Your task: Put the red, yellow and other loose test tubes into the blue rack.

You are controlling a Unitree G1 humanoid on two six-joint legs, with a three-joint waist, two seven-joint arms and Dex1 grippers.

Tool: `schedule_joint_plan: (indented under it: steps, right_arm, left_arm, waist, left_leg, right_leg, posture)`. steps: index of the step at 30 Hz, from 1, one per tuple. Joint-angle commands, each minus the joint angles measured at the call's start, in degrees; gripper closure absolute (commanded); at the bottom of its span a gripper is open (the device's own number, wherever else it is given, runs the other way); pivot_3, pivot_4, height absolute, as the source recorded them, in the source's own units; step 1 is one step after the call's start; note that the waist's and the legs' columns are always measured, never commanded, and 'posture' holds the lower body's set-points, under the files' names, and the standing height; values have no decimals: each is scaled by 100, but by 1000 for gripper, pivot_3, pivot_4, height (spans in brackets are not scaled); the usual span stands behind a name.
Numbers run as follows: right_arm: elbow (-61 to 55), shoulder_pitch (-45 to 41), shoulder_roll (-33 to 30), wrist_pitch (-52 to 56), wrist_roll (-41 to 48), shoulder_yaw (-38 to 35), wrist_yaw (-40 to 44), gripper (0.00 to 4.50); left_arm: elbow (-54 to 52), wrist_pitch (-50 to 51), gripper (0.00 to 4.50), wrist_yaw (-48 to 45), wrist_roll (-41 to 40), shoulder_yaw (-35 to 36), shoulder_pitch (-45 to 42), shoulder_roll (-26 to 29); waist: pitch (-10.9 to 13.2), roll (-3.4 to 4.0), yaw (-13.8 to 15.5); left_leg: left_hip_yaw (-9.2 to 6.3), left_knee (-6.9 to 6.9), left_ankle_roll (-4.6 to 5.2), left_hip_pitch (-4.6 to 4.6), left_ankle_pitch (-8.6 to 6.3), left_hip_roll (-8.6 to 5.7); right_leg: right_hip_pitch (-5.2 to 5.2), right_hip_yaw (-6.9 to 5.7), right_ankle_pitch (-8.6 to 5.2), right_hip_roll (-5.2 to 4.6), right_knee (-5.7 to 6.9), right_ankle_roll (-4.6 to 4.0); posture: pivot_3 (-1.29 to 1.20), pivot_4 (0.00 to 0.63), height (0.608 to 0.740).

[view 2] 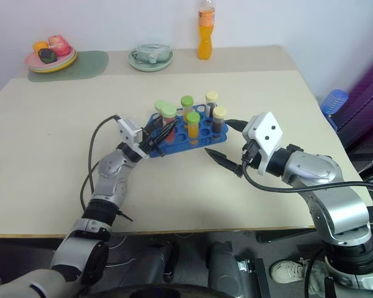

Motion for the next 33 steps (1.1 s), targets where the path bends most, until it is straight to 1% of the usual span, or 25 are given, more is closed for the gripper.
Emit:
schedule_joint_plan:
  steps: [1,3,8,13,17,19,20,23,24,25,29,33]
  right_arm:
    - [-227,6,-61,-64,84,-215,-9,0]
    - [-260,107,-87,-53,131,-284,31,0]
    - [-357,696,-224,-67,245,-689,179,0]
    - [-549,1304,-217,-65,354,-1096,155,0]
    - [-687,1554,-181,-40,402,-1232,70,0]
    - [-725,1608,-171,-47,407,-1244,20,0]
    - [-737,1617,-169,-49,413,-1239,-1,0]
    - [-749,1621,-166,-58,412,-1207,-54,0]
    - [-750,1622,-165,-60,411,-1199,-65,0]
    - [-750,1622,-162,-60,414,-1192,-75,0]
    - [-752,1622,-157,-80,398,-1167,-103,0]
    - [-758,1660,-141,-109,407,-1170,-108,0]
  left_arm:
    - [228,-109,3733,-15,38,90,22,59]
    - [294,-154,3733,-40,29,108,11,74]
    - [362,-259,3733,-130,18,90,28,68]
    - [64,-193,3733,-84,-19,56,77,-4]
    - [-189,-7,3733,-29,-81,72,89,-9]
    - [-450,409,2705,-218,-372,99,87,4]
    - [-538,530,2327,-246,-433,108,81,12]
    - [-726,774,768,-74,-336,99,53,44]
    - [-798,859,318,-10,-294,85,54,56]
    - [-910,1050,124,26,-317,72,63,70]
    - [-1430,1334,124,8,-460,91,177,129]
    - [-1564,1132,124,135,-191,110,299,316]
  waist:
    - [0,1,5]
    - [-1,1,7]
    - [-1,1,4]
    - [-1,1,16]
    - [-1,1,9]
    - [0,0,12]
    - [0,0,15]
    - [1,-1,24]
    - [1,-2,23]
    - [1,-2,23]
    - [1,-2,24]
    - [1,-1,18]
  left_leg:
    - [-1,0,0,0,0,1]
    - [-1,0,0,0,0,0]
    - [-1,0,1,0,-2,1]
    - [0,0,2,0,-2,1]
    - [0,0,2,0,-2,1]
    - [0,0,2,0,-3,1]
    - [0,0,3,-1,-3,1]
    - [0,2,3,-2,-3,1]
    - [0,2,3,-2,-3,1]
    - [-1,2,3,-2,-3,1]
    - [-1,2,3,-2,-3,1]
    - [-1,1,2,-2,-3,1]
  right_leg:
    - [0,0,0,0,0,0]
    - [0,0,0,0,0,0]
    - [2,0,0,0,-2,0]
    - [2,1,0,0,-2,1]
    - [2,1,-1,0,-2,1]
    - [2,1,-1,1,-2,1]
    - [2,1,-1,1,-2,2]
    - [2,0,-1,0,-3,2]
    - [2,0,-1,0,-3,2]
    - [2,0,-1,0,-4,2]
    - [2,0,-1,0,-4,2]
    - [2,1,-1,0,-3,2]
  posture:
    - [0,150,740]
    - [0,150,740]
    - [0,150,740]
    - [0,150,740]
    - [0,150,740]
    - [0,150,740]
    - [0,150,740]
    - [0,150,740]
    - [0,150,740]
    - [0,150,740]
    - [0,150,740]
    - [0,150,740]
